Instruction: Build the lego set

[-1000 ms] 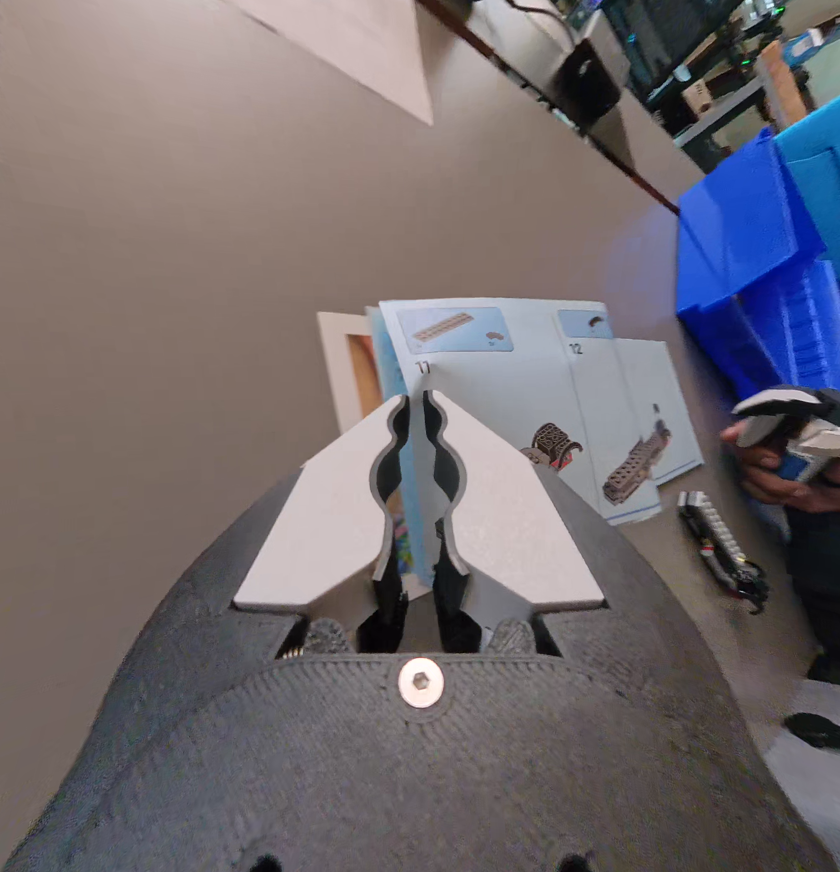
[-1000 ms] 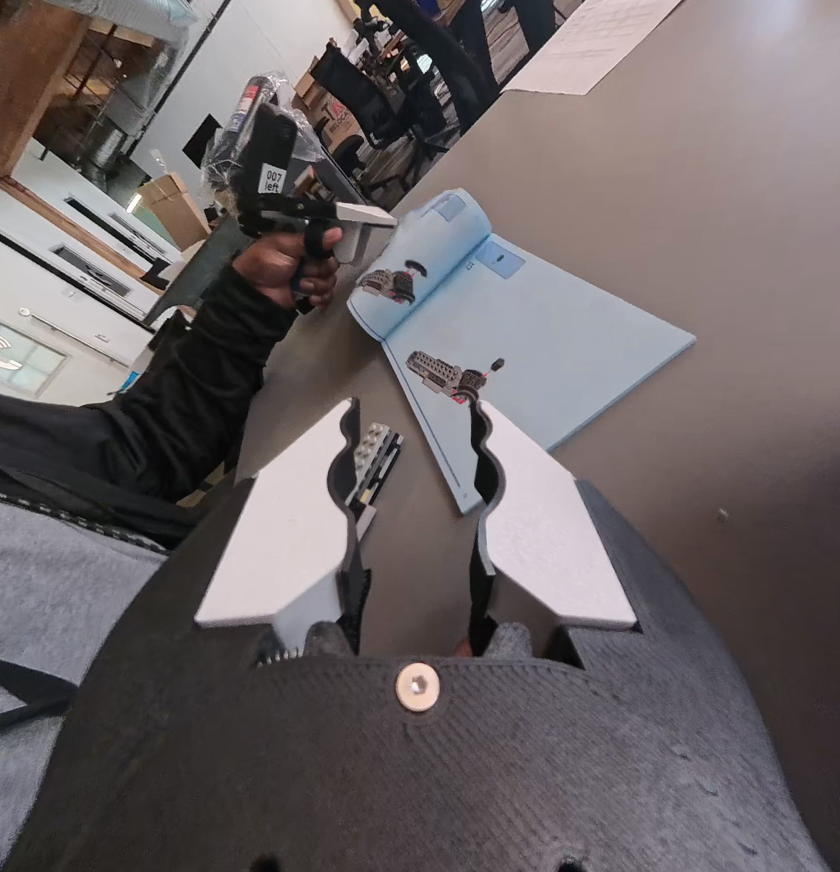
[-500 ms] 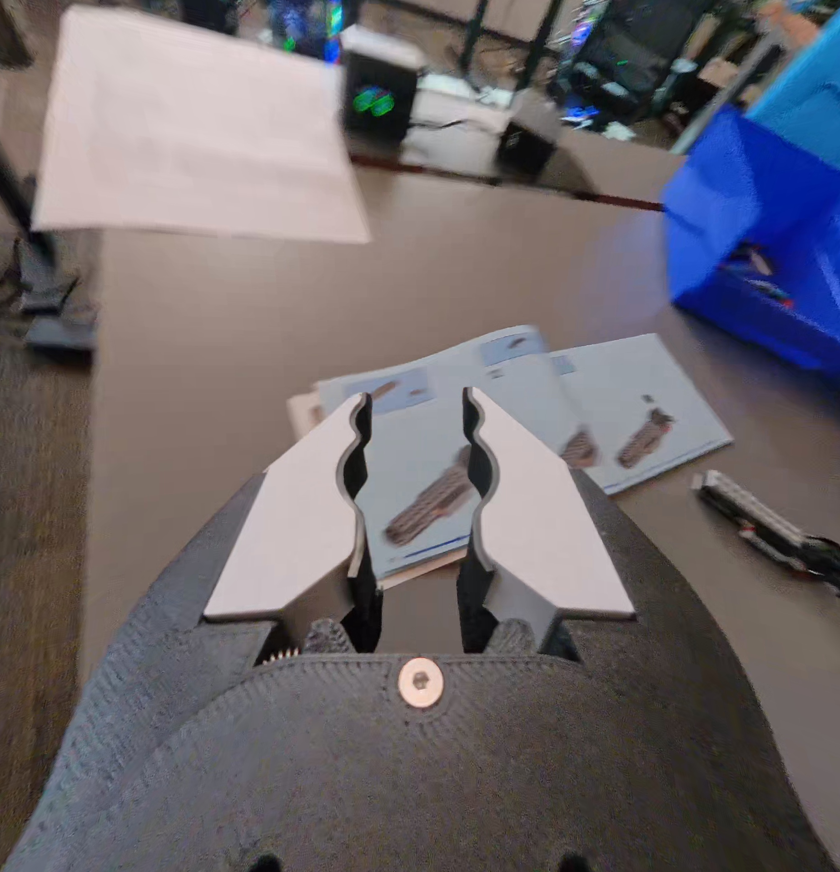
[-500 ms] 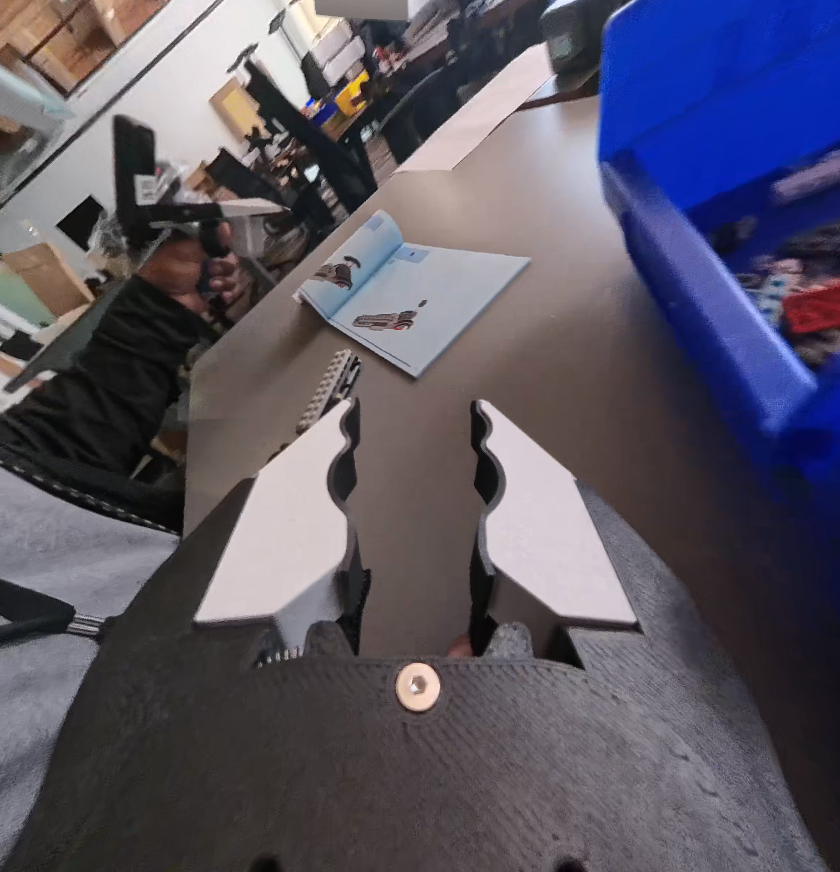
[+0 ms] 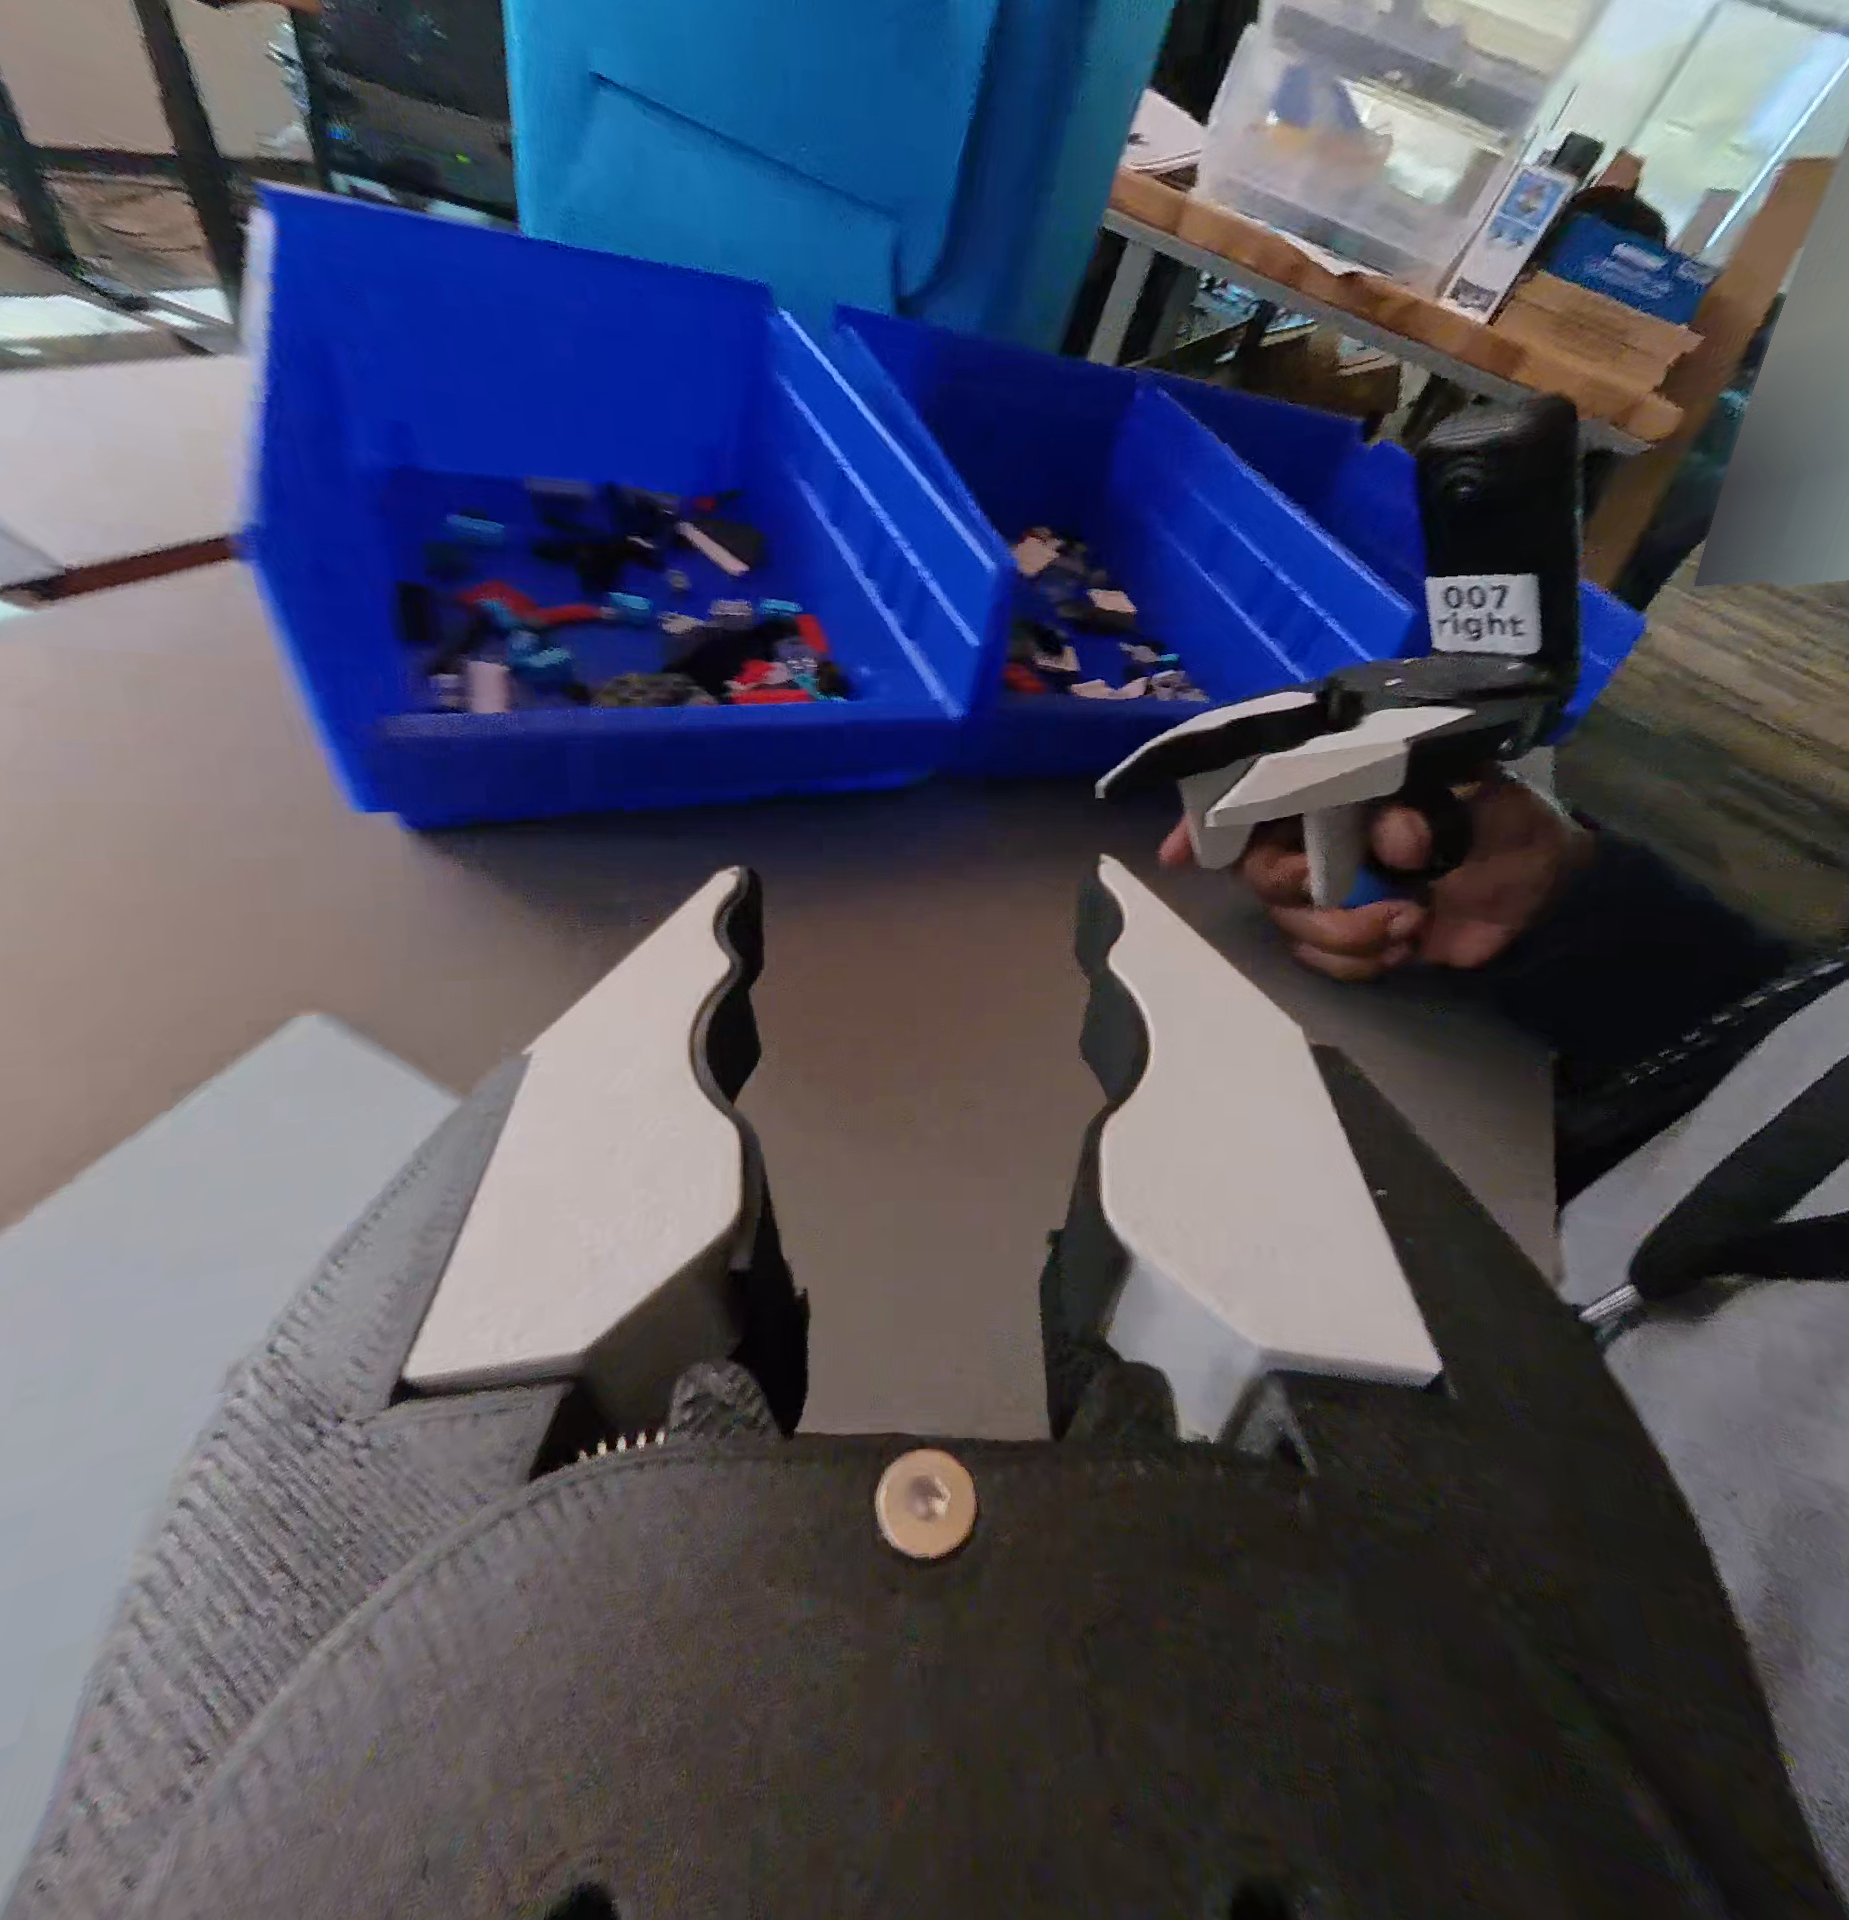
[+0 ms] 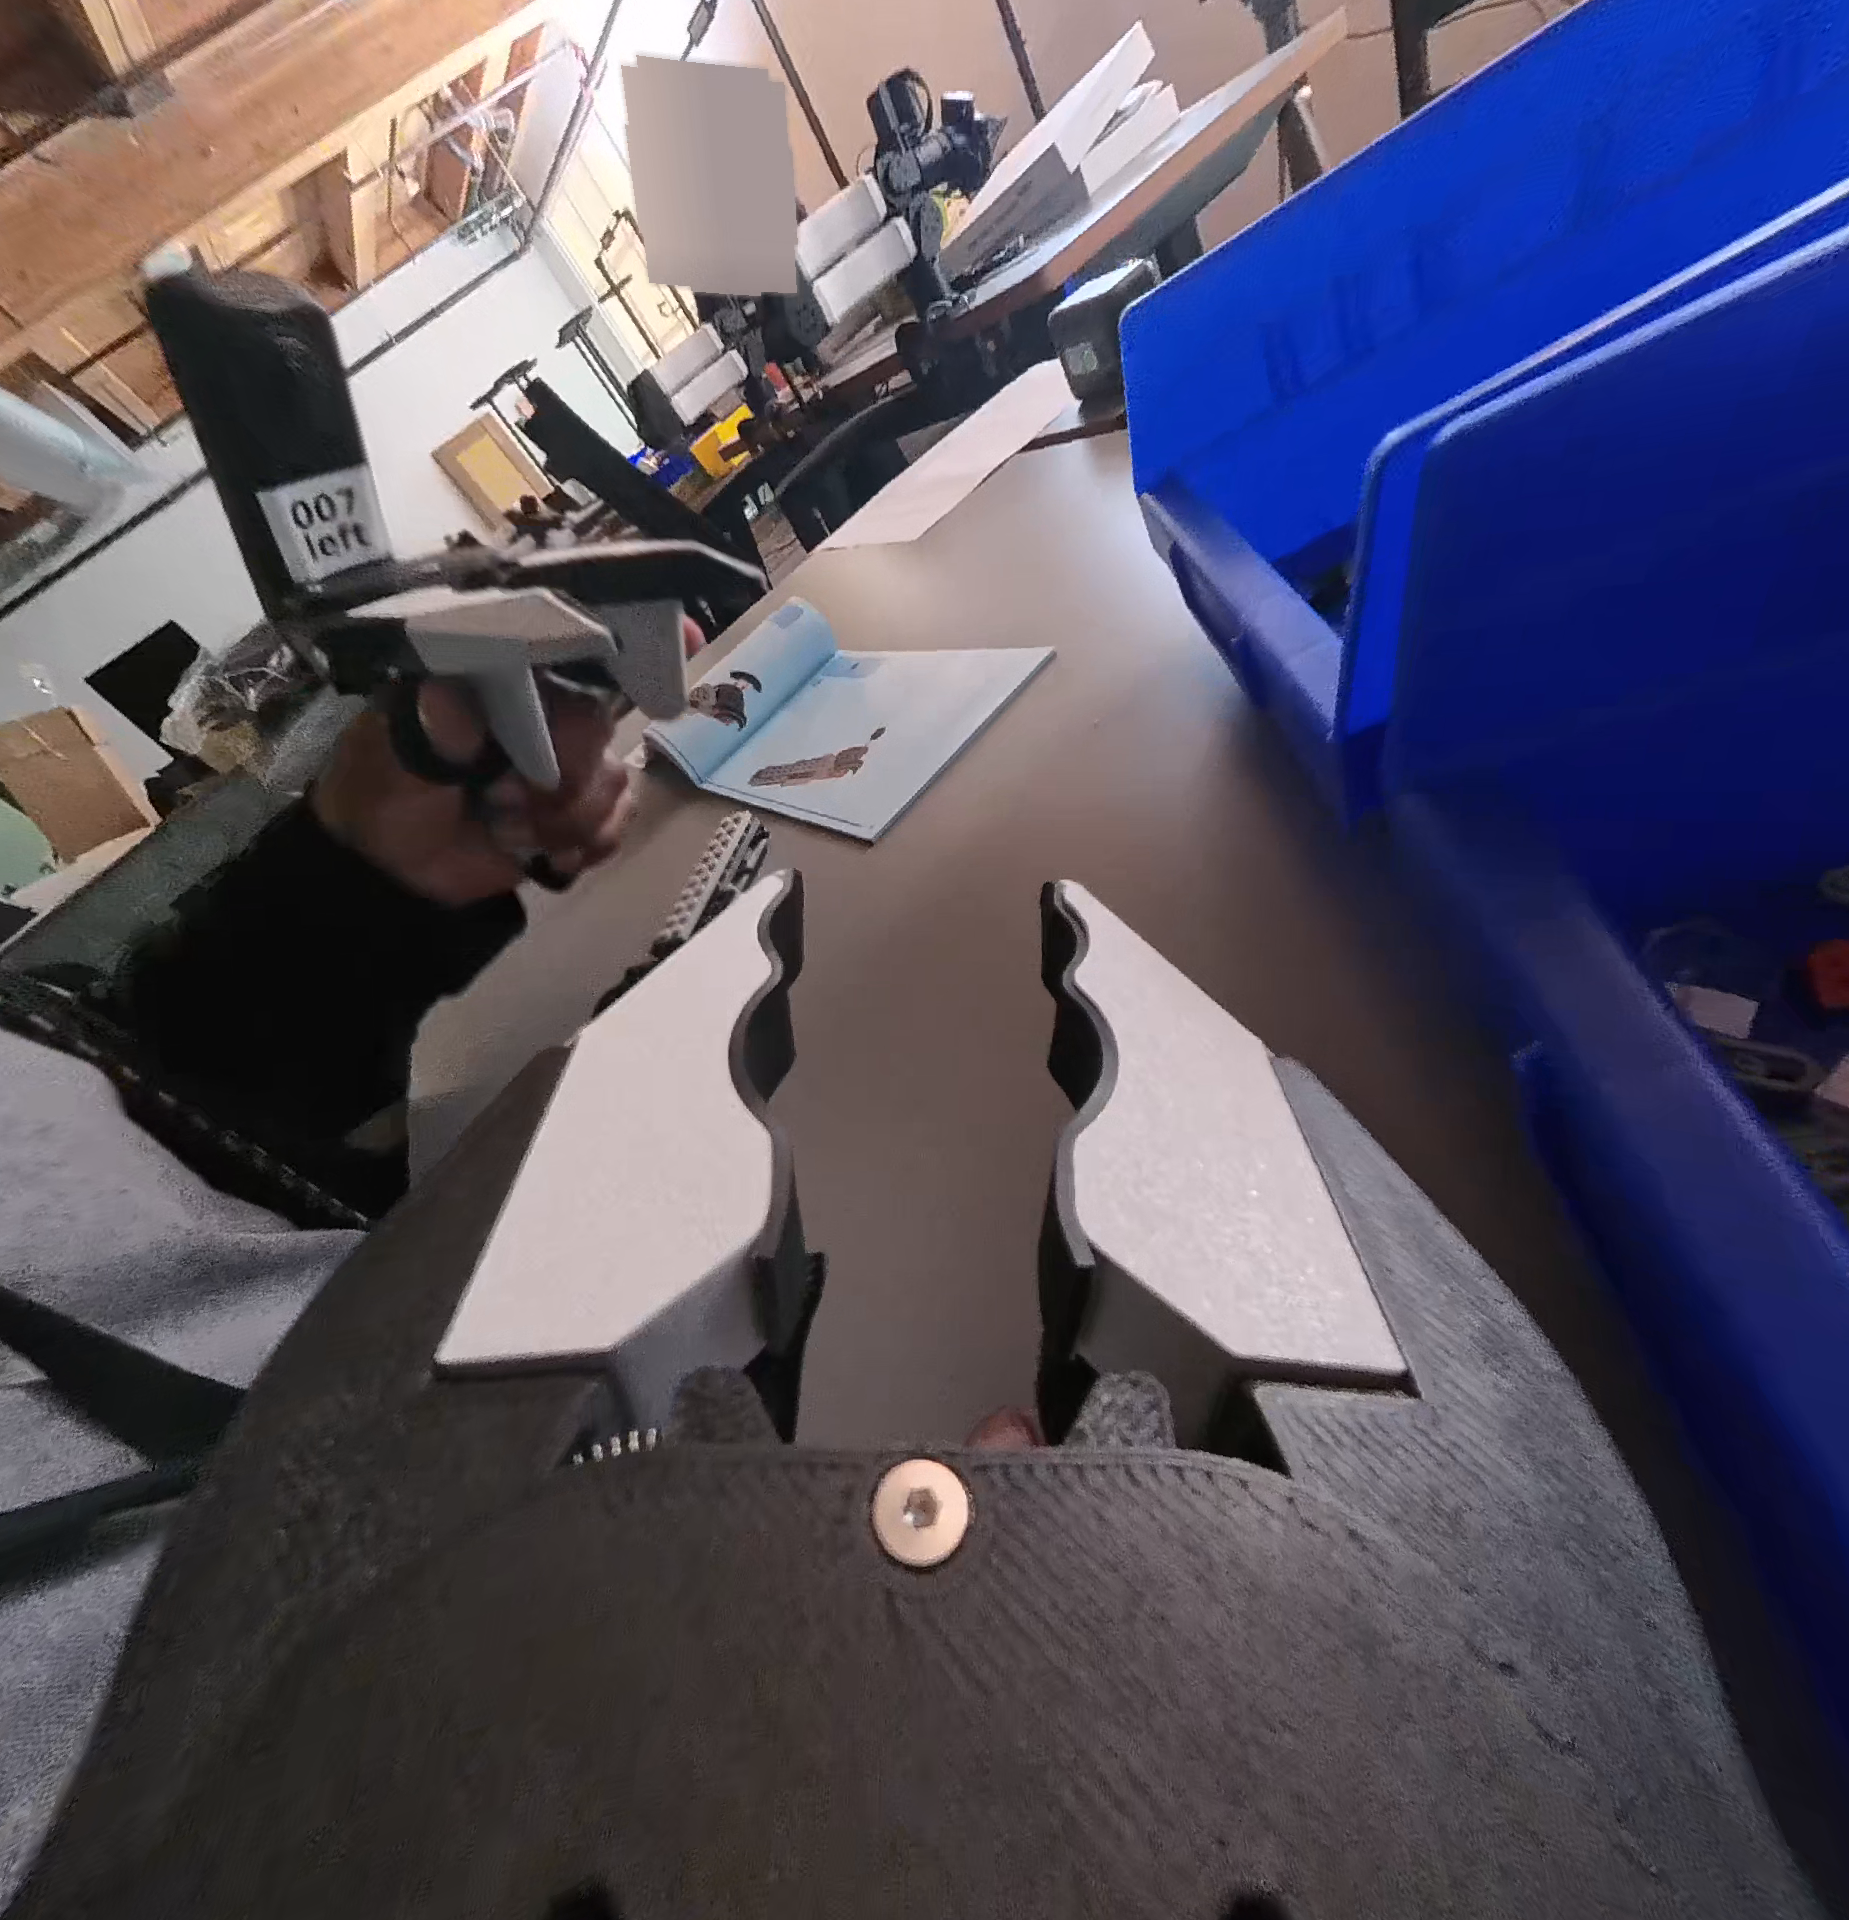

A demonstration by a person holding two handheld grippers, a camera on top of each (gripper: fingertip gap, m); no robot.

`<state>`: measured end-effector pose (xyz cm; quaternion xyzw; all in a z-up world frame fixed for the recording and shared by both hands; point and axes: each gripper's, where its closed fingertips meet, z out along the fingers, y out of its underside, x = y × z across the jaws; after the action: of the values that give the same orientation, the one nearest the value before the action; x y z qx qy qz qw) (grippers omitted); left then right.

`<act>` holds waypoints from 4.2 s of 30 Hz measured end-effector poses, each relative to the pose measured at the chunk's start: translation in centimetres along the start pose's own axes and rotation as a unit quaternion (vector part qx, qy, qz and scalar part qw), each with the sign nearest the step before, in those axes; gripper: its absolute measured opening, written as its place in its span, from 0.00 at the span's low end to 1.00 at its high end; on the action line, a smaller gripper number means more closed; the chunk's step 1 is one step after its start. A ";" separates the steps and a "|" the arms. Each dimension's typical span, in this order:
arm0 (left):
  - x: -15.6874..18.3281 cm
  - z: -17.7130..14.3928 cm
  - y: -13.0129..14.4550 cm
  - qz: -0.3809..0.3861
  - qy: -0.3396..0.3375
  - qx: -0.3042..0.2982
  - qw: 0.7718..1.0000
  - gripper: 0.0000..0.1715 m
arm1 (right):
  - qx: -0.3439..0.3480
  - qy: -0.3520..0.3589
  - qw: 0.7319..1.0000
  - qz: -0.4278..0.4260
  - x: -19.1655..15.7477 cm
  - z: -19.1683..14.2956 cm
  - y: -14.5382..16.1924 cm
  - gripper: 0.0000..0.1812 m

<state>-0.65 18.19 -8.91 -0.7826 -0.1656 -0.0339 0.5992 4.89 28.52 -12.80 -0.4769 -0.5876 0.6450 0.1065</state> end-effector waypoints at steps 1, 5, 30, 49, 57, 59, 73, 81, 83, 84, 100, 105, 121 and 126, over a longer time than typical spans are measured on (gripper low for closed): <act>0.8 1.1 0.2 -0.015 0.006 0.003 1.000 0.35 | 0.004 0.000 1.000 0.001 0.0 -0.1 -0.1 0.27; 3.0 4.4 0.5 -0.095 -0.002 0.010 0.995 0.35 | 0.031 0.009 0.999 0.005 0.2 -1.0 -0.6 0.27; 5.4 14.9 6.5 -0.051 -0.143 -0.090 0.984 0.31 | 0.130 0.037 0.990 0.037 0.9 -8.7 -1.5 0.25; 5.5 15.8 7.5 -0.040 -0.145 -0.129 0.980 0.30 | 0.117 0.006 0.992 0.054 0.6 -8.5 -1.2 0.25; 9.9 18.0 -1.4 0.070 -0.036 -0.069 0.994 0.18 | 0.121 -0.003 0.991 0.060 0.5 -8.6 -1.3 0.25; 11.4 20.9 -3.2 0.147 0.013 -0.163 0.976 0.15 | 0.117 0.000 0.992 0.055 0.5 -8.5 -1.2 0.25; 12.7 28.8 6.0 0.234 0.187 -0.499 0.813 0.12 | 0.141 -0.031 0.987 0.072 0.1 -9.7 -1.7 0.25; 12.3 29.0 6.7 0.248 0.174 -0.537 0.787 0.11 | 0.146 -0.036 0.986 0.070 -0.1 -9.9 -1.8 0.25; 11.9 29.2 6.9 0.263 0.169 -0.544 0.778 0.09 | 0.145 -0.035 0.986 0.069 -0.1 -9.8 -1.8 0.25; 11.8 29.2 6.9 0.270 0.167 -0.547 0.774 0.09 | 0.145 -0.034 0.986 0.069 -0.1 -9.8 -1.8 0.25; 11.5 24.5 -0.3 0.181 0.166 -0.383 0.890 0.00 | 0.148 -0.037 0.985 0.076 0.1 -9.9 -1.9 0.24; 8.0 17.3 1.3 0.101 0.101 -0.401 0.905 0.01 | 0.150 -0.037 0.985 0.077 0.1 -10.0 -1.9 0.24; 10.0 20.6 -2.9 0.155 0.117 -0.363 0.911 0.13 | 0.136 -0.023 0.988 0.063 0.1 -9.5 -1.5 0.24; 12.6 31.2 -1.4 0.206 0.152 -0.381 0.888 0.13 | 0.144 -0.026 0.987 0.068 0.1 -9.8 -1.7 0.25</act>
<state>6.30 50.89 -13.14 -0.9526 0.1180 -0.0887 0.2659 11.33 35.53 -9.95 -0.4785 -0.4572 0.7409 0.1142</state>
